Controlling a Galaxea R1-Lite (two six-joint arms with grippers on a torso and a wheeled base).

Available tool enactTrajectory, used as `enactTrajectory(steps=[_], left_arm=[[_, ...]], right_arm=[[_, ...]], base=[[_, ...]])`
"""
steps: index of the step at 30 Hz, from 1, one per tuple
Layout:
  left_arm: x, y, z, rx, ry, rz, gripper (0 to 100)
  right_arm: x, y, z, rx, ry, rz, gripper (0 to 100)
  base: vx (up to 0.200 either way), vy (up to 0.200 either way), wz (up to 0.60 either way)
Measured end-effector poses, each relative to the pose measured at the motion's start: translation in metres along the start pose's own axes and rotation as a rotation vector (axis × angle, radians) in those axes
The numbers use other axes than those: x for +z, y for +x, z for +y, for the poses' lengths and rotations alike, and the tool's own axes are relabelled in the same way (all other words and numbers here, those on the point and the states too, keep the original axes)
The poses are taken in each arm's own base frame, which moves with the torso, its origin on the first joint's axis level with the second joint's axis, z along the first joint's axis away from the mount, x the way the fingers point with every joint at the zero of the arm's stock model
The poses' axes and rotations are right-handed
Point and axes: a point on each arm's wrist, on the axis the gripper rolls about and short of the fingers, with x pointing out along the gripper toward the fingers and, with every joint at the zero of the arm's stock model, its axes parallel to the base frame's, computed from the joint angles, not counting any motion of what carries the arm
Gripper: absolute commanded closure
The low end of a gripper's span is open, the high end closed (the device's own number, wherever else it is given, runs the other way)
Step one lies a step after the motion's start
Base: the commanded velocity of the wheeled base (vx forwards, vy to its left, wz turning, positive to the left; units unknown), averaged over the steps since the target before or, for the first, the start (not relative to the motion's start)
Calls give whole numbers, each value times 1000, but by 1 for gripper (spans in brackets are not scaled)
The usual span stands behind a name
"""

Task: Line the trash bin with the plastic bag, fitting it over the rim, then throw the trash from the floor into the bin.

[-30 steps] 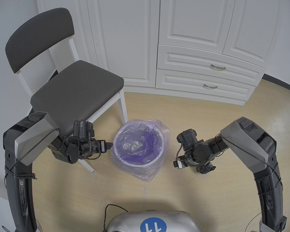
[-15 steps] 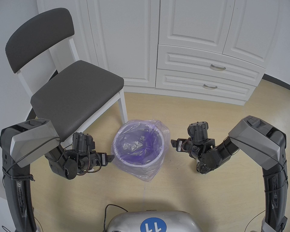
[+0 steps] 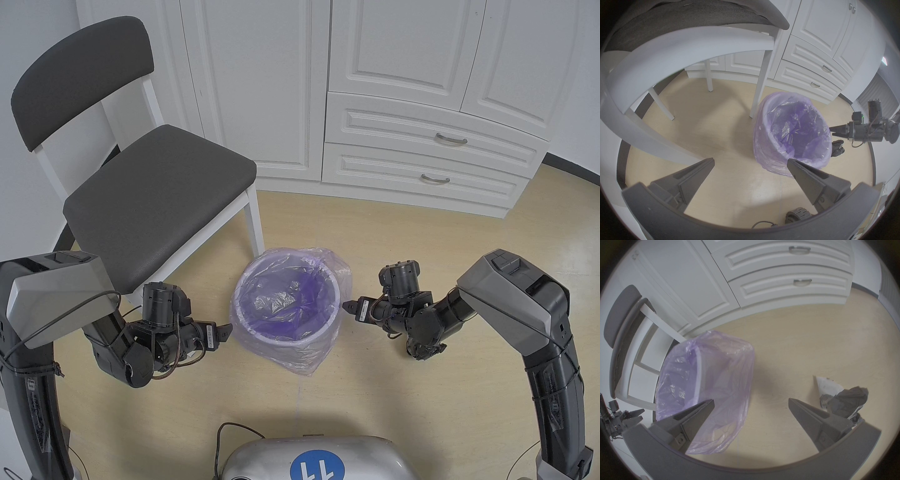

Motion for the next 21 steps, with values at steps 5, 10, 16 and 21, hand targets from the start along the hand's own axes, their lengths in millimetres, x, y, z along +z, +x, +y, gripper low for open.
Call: enactTrajectory(steps=[5, 10, 16, 21], left_arm=[[1, -1, 0, 0, 2, -5, 0], [0, -3, 0, 0, 7, -3, 0], [1, -4, 0, 1, 14, -7, 0], [1, -4, 0, 1, 14, -6, 0]], right_arm=[[-5, 8, -6, 17, 14, 103, 0], [-6, 19, -8, 2, 6, 178, 0], [-12, 34, -12, -68, -47, 207, 0], [-10, 41, -15, -89, -17, 184, 0]], base=[[0, 0, 0], [0, 0, 0], [0, 0, 0], [0, 0, 0]])
